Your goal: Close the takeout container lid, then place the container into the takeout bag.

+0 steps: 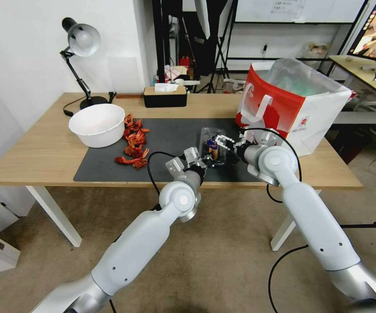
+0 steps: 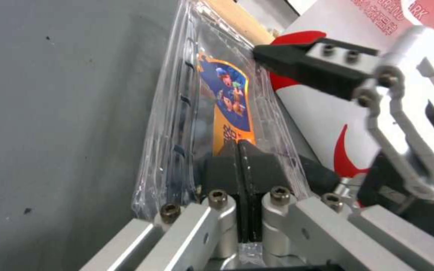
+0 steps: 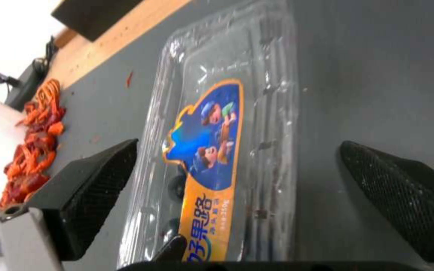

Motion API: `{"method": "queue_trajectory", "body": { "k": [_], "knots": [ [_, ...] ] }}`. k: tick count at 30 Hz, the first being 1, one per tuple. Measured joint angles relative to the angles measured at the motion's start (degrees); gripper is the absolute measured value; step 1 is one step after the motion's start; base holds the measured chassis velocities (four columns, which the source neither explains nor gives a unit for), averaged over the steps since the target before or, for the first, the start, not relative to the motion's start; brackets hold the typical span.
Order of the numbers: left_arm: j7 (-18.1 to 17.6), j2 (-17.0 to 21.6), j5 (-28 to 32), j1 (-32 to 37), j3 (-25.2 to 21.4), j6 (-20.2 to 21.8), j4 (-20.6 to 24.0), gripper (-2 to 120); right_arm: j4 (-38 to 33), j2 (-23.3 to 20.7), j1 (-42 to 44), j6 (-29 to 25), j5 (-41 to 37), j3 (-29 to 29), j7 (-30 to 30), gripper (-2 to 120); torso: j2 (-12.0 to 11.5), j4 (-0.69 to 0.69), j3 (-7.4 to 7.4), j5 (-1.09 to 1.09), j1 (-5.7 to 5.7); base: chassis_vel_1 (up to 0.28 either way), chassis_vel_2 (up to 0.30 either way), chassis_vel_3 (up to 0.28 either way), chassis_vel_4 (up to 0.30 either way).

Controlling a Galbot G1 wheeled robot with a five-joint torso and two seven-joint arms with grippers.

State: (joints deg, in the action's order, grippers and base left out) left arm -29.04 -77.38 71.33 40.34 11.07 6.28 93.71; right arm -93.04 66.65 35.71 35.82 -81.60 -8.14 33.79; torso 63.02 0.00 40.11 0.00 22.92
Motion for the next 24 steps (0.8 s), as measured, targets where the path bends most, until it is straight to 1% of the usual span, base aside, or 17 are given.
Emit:
{"method": "queue_trajectory", "body": {
  "k": [10, 14, 15, 18, 19, 21, 22, 23, 24],
  "knots": [
    [0.0, 0.58, 0.6, 0.23, -0.15, -0.07, 0.44, 0, 2.44, 1.41, -1.56, 1.98, -0.57, 0.69, -0.05, 99, 0.01, -0.01, -0.02, -0.02, -0.01, 0.0, 0.0, 0.0, 0.0],
    [-0.02, 0.54, 0.65, 0.27, -0.42, -0.16, 0.45, 0, 3.22, 1.84, -1.86, 2.25, -0.71, 0.66, -0.04, 92, 0.02, -0.02, -0.02, -0.02, -0.01, 0.0, 0.0, 0.0, 0.0],
    [-0.02, 0.54, 0.65, 0.27, -0.42, -0.16, 0.45, 0, 3.22, 1.84, -1.86, 2.25, -0.71, 0.66, -0.04, 92, 0.02, -0.02, -0.02, -0.02, -0.01, 0.0, 0.0, 0.0, 0.0],
    [-0.05, 0.57, 0.71, 0.26, -0.52, -0.22, 0.58, 0, 3.58, 1.92, -1.89, 2.65, -1.15, 0.48, -0.12, 82, 0.02, -0.03, -0.02, -0.01, -0.01, 0.0, 0.0, 0.0, 0.0],
    [-0.05, 0.57, 0.71, 0.26, -0.52, -0.22, 0.58, 0, 3.58, 1.92, -1.89, 2.65, -1.15, 0.48, -0.12, 82, 0.02, -0.03, -0.02, -0.01, -0.01, 0.0, 0.0, 0.0, 0.0],
    [-0.1, 0.72, 0.79, 0.25, -0.53, -0.23, 0.81, 0, 3.85, 2.02, -1.86, 2.94, -1.57, 0.13, -0.26, 71, 0.02, -0.02, -0.01, 0.01, -0.01, 0.0, 0.0, 0.0, 0.0],
    [-0.13, 0.79, 0.81, 0.25, -0.53, -0.23, 0.88, 0, 3.88, 2.03, -1.79, 3.06, -1.71, 0.02, -0.37, 68, 0.02, -0.01, -0.01, 0.01, 0.0, 0.0, 0.0, 0.0, 0.0],
    [-0.13, 0.79, 0.81, 0.25, -0.53, -0.23, 0.88, 0, 3.88, 2.03, -1.79, 3.06, -1.71, 0.02, -0.37, 68, 0.02, -0.01, -0.01, 0.01, 0.0, 0.0, 0.0, 0.0, 0.0],
    [-0.17, 0.84, 0.83, 0.22, -0.53, -0.23, 0.93, 0, 3.89, 2.02, -1.68, 3.19, -1.82, -0.08, -0.56, 63, 0.02, 0.0, -0.01, 0.01, -0.01, 0.0, 0.0, 0.0, 0.0]
  ]
}}
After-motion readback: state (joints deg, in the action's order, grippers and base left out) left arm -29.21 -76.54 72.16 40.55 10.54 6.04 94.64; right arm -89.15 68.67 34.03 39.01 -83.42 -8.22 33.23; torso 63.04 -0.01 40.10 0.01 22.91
